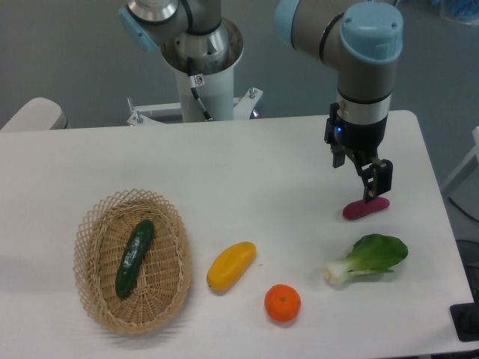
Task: Pick up the cucumber from the basket
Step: 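Move the gripper from beside the purple sweet potato over the basket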
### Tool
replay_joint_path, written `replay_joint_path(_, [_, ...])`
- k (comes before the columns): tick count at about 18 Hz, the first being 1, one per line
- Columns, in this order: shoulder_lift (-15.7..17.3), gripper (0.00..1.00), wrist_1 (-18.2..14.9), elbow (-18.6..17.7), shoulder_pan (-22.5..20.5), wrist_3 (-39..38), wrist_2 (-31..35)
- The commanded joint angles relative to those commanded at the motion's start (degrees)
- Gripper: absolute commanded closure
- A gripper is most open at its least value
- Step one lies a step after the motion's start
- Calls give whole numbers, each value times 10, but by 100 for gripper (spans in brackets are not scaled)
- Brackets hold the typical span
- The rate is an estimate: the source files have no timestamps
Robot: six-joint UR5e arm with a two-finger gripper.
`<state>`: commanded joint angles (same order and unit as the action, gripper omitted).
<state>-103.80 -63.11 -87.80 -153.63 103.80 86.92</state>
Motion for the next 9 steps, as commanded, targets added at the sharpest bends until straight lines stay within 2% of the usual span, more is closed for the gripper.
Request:
replay_joint_path(7, [9, 0, -1, -8, 11, -11, 1])
replay_joint_path(9, [13, 0, 2, -35, 17, -52, -8])
